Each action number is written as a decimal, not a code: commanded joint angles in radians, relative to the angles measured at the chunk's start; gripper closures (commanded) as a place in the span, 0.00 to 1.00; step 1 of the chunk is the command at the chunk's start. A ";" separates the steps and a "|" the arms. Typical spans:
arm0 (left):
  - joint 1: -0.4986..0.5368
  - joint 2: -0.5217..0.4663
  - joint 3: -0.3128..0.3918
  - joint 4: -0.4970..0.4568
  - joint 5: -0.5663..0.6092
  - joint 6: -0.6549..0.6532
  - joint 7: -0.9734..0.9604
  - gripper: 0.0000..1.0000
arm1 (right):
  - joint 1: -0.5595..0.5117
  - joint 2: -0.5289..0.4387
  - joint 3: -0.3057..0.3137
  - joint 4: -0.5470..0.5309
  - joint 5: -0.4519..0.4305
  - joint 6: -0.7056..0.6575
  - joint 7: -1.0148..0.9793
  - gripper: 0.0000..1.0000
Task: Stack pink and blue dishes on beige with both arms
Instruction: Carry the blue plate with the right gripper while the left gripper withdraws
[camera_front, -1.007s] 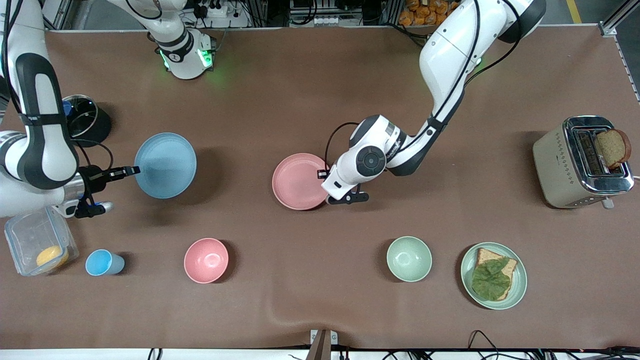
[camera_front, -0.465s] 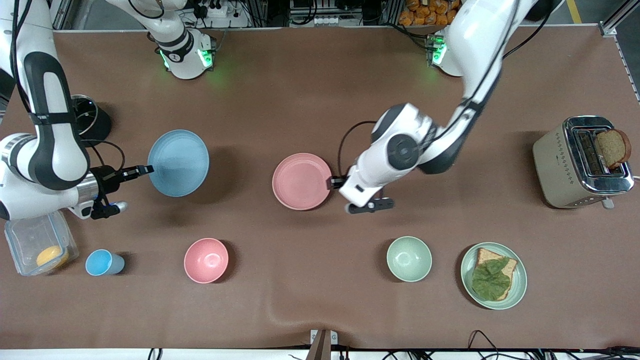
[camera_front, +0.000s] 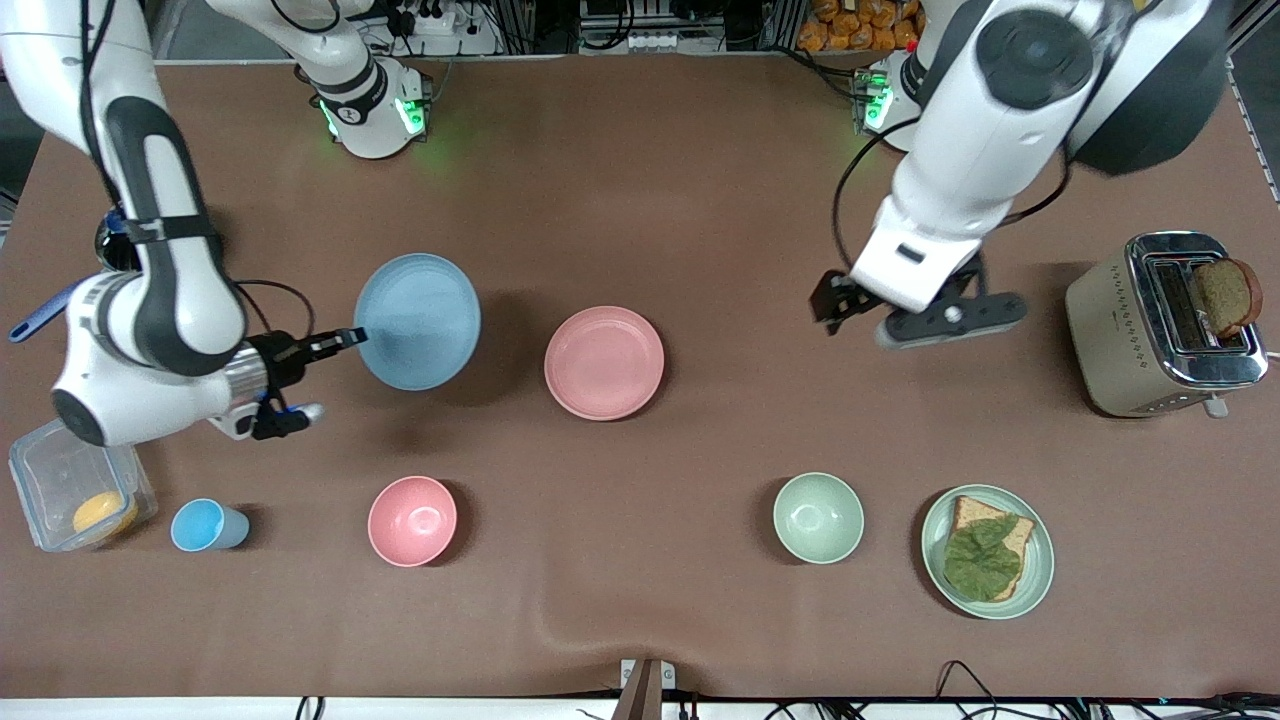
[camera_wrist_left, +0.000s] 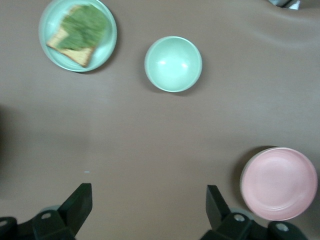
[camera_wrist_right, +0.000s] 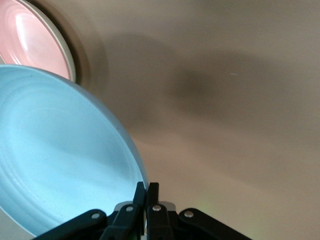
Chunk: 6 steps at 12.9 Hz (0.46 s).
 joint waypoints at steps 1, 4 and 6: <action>0.082 -0.052 -0.006 0.000 0.009 -0.082 0.134 0.00 | 0.109 -0.032 -0.008 -0.016 0.022 0.056 0.094 1.00; 0.151 -0.072 -0.006 0.054 -0.013 -0.164 0.235 0.00 | 0.246 -0.023 -0.009 -0.032 0.077 0.185 0.176 1.00; 0.196 -0.097 -0.006 0.059 -0.039 -0.198 0.281 0.00 | 0.332 -0.015 -0.008 -0.087 0.082 0.324 0.187 1.00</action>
